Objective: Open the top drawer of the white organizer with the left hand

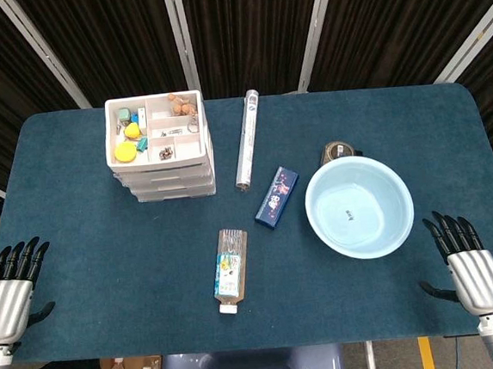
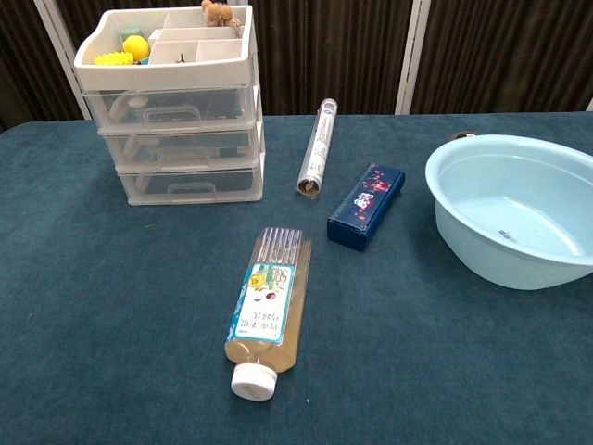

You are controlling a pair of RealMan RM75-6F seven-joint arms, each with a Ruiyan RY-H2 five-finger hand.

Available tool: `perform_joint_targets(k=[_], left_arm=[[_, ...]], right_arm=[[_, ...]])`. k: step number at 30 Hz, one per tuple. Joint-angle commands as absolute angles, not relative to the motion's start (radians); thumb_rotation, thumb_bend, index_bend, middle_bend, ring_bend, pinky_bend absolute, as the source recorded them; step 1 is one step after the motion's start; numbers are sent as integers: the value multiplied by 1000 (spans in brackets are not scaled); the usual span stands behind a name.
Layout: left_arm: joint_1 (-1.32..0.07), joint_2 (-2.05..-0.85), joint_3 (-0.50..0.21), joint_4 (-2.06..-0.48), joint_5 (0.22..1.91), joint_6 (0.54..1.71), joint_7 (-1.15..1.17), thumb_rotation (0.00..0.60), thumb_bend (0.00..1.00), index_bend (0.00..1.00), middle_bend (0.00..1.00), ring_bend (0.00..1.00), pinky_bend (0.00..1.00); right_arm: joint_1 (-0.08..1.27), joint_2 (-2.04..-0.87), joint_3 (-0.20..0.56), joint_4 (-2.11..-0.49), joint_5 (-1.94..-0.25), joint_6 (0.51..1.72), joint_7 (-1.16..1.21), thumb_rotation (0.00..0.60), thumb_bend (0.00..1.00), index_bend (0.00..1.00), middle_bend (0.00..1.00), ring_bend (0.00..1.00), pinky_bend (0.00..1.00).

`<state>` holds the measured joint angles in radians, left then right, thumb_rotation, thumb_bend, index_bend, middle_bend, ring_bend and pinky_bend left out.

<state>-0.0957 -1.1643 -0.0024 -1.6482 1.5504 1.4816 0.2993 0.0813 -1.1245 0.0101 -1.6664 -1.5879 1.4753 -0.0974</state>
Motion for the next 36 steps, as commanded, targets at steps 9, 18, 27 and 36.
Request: perform_joint_targets(k=[9,18,27,36], left_arm=[[-94,-1162,-1,-1650,1553,1485,298,600,0,0,0,0,60],[-102,-1178,-25,-1684,1555,1501,210,600,341,0,735,703,692],[-198,-1183,-130,-1933,1289,1299,45,600,563,0,971,927,866],[-412,-1321,-319,-2033,791,1109,31,600,576,0,986,974,1000]], right_arm=[[82,-1125,11,-1668,-1592,1477,-97,600,69,0,0,0,0],[86,-1128,15,-1666,-1583,1469,-98,600,68,0,0,0,0],[80,-1123,13,-1672,-1588,1479,-87,600,69,0,0,0,0],[79,-1119,11,-1675,-1583,1475,-83,600,72,0,0,0,0]])
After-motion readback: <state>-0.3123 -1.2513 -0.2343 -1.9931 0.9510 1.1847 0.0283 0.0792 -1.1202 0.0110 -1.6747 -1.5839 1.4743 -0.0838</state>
